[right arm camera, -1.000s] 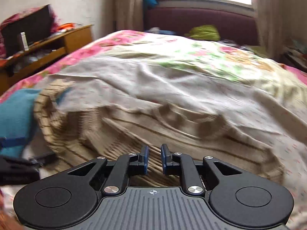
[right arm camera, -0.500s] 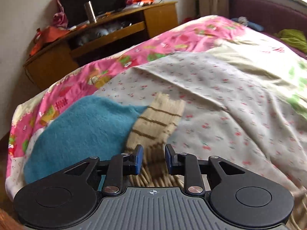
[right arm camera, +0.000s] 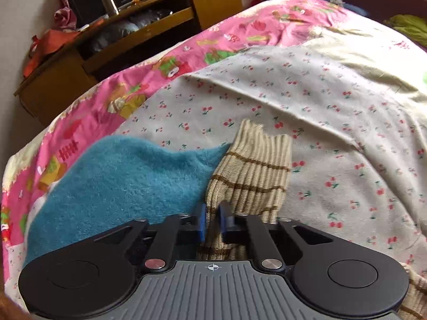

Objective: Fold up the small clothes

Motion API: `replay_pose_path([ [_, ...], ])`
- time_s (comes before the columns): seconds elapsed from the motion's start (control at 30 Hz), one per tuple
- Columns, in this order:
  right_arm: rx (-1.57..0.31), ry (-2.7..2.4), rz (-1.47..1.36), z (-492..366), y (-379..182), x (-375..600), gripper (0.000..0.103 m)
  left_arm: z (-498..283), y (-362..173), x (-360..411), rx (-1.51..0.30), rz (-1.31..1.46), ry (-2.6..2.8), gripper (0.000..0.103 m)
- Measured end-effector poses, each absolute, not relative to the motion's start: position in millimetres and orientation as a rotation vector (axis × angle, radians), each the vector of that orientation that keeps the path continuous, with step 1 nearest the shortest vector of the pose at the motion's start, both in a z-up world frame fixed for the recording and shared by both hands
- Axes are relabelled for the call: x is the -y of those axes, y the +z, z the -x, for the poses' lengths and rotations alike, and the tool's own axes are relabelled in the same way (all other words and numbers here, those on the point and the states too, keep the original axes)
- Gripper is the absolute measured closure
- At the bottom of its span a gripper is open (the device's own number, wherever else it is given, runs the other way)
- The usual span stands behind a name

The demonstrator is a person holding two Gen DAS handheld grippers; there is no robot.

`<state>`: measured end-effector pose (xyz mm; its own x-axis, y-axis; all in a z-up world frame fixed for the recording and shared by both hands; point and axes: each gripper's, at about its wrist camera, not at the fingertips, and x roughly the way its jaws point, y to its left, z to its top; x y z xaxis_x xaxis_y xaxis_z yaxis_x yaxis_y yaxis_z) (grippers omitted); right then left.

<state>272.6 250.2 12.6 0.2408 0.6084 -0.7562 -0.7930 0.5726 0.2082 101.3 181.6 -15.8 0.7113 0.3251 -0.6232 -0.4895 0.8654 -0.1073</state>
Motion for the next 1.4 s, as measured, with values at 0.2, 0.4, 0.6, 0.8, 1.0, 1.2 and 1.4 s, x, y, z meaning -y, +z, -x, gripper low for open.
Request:
replay_pose_path([
  [0.2,-0.809,0.929,0.022,-277.9,60.8,-156.3,0.095,-102.3,-15.7,-173.1,-0.622,0.250,0.443,0.000],
  [0.4,-0.663,0.758,-0.297,-266.6,79.5,6.7,0.096,-99.8,-13.1,-154.3,-0.579,0.184,0.400,0.000],
  [0.6,-0.720,0.443,-0.462,-244.3,-9.6,143.8,0.093,-108.6,-10.8,-112.0,-0.550,-0.011,0.290,0.000],
  [0.8,-0.833,0.353,-0.631,-233.4,-76.9,195.6,0.088,-119.5,-22.7,-60.4,-0.573,-0.253,0.190,0.000],
  [1.0,-0.780,0.313,-0.677,-243.4,-73.2,217.7,0.081,-121.8,-31.7,-41.8,-0.586,-0.334,0.168,0.000],
  [1.2,-0.840,0.246,-0.720,-258.7,-91.3,218.3,0.081,-120.9,-34.7,-43.3,-0.595,-0.323,0.166,0.000],
  [1.4,-0.842,0.192,-0.805,-261.0,-94.4,219.1,0.082,-122.9,-35.1,-46.8,-0.603,-0.300,0.158,0.000],
])
